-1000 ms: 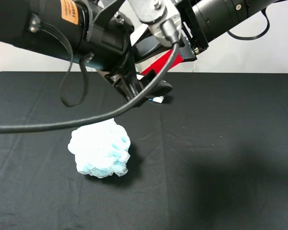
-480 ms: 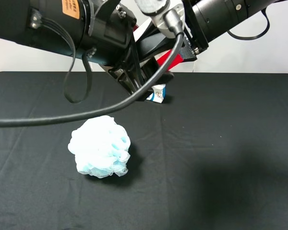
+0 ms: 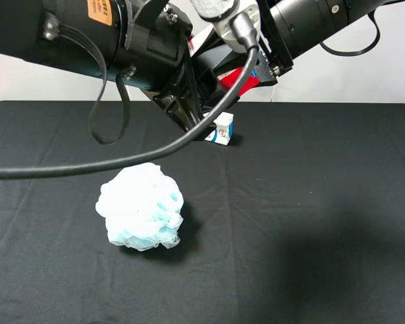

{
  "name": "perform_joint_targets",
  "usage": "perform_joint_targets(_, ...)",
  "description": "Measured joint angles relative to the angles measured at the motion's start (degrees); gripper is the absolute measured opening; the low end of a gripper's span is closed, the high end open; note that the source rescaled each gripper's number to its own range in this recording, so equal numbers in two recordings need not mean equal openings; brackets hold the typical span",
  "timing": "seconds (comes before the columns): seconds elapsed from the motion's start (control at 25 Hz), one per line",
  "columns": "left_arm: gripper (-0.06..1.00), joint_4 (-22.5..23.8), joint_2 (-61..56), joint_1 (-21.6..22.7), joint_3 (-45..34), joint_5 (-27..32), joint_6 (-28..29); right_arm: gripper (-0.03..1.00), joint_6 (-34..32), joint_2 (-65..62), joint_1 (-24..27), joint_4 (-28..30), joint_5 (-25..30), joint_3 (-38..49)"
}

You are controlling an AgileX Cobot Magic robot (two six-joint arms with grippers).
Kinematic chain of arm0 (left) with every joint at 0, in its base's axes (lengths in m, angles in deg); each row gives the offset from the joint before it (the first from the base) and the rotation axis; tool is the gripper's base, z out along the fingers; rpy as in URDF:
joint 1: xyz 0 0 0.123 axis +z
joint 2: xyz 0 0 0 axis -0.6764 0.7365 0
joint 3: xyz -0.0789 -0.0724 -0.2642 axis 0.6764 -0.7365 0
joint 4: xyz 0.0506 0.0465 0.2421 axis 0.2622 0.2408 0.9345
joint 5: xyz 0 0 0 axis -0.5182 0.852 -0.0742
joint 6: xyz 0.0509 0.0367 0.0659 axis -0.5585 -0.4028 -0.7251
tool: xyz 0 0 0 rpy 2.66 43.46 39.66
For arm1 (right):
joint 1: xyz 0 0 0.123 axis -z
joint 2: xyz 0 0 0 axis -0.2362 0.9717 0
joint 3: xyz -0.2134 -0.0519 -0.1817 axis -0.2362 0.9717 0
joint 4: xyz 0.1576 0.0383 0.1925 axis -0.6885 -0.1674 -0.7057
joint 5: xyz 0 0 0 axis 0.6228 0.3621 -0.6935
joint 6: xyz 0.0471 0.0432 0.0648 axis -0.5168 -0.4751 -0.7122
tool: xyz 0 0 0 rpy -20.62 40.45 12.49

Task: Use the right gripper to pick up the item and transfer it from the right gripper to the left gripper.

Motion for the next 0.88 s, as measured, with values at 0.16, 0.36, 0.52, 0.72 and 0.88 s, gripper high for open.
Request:
perform_joint_targets(0.16, 0.01, 0.0, 0.1, 0.0, 0.0, -0.6, 0.0, 0.71, -0.1, 0.0, 0.0, 0.2, 0.2, 0.0)
perform_joint_targets(0.36, 0.01, 0.0, 0.1, 0.0, 0.0, -0.8, 0.0, 0.97, 0.0, 0.0, 0.0, 0.4, 0.0, 0.0)
perform_joint_targets(0.52, 0.01, 0.0, 0.1, -0.2, 0.0, -0.8, 0.0, 0.99, 0.0, 0.0, 0.0, 0.7, 0.0, -0.1)
perform_joint_targets(0.72, 0.01, 0.0, 0.1, -0.2, 0.0, -1.3, 0.0, 0.99, -0.8, 0.0, 0.0, 4.5, 2.1, -4.4)
perform_joint_targets(0.88, 0.01, 0.0, 0.1, -0.2, 0.0, -1.4, 0.0, 0.99, -3.0, 0.0, 0.0, 8.5, 5.3, -9.0)
